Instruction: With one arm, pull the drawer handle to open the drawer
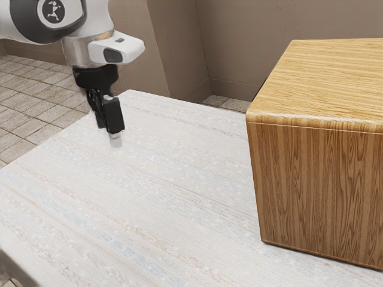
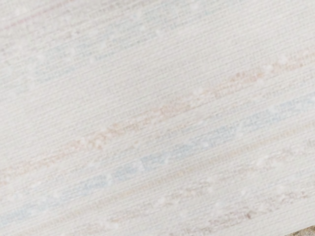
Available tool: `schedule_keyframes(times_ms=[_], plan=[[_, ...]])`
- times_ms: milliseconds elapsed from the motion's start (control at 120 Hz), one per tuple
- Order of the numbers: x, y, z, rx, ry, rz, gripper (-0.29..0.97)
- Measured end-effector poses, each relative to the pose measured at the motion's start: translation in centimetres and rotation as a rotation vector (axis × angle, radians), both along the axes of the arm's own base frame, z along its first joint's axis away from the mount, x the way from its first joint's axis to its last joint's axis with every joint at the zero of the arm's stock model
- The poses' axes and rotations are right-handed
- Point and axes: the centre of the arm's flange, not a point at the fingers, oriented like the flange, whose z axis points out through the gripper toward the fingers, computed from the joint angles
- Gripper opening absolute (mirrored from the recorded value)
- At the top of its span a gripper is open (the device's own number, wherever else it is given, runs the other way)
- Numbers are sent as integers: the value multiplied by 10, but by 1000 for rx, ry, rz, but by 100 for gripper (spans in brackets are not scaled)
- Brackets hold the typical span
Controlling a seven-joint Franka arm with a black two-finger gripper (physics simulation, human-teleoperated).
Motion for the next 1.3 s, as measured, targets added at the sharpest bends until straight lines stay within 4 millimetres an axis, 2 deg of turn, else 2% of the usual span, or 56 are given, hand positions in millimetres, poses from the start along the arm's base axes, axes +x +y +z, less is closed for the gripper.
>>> schedule_keyframes(times_ms=[167, 317, 475, 633, 808, 950, 1008, 1092, 1300], plan=[[12, 27, -1, 0, -58, -74, 68], [19, 30, 3, 1, -91, -176, 68], [57, 27, 15, 16, -156, -357, 68], [94, 42, 4, 8, -202, -556, 68], [125, 24, -2, -11, -284, -881, 68], [143, 19, -15, -22, -329, -1116, 68], [151, 9, -21, -22, -350, -1228, 68], [157, -3, -20, -14, -394, -1392, 67], [175, -9, -19, 43, -494, -1729, 60]])
